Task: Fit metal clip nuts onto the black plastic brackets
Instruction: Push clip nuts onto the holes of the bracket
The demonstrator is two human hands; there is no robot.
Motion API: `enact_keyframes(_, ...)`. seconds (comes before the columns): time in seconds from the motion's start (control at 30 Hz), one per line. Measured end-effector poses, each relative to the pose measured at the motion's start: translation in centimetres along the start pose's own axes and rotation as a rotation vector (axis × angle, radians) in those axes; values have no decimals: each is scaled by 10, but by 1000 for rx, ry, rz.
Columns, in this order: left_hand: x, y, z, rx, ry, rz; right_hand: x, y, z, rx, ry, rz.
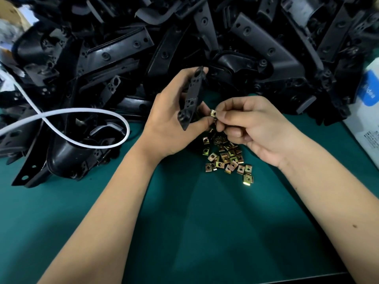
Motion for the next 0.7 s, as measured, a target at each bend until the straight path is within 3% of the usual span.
enact_keyframes(0.17, 3, -5, 0, 43, -56, 160, 0, 0, 0, 19, -40, -23)
enact_keyframes(0.3, 0, -11, -2, -66, -50, 379, 1, -2, 1, 71, -78, -38)
enact_keyframes(0.5, -11, -8, -3, -319, -83, 253, -4, -7, -1, 91, -78, 2)
enact_keyframes(0.7, -7, -3, -6, -361, -91, 193, -3, -7, -1, 108, -76, -73)
Point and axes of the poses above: each hand's wrist, its own z-axis towards the middle knuckle, its own y-axis out of the palm, x = y × z, the point moved 2 cm from there along z, towards the middle knuckle, and after that the axes turned 12 degrees about z, right-handed, at the moved point
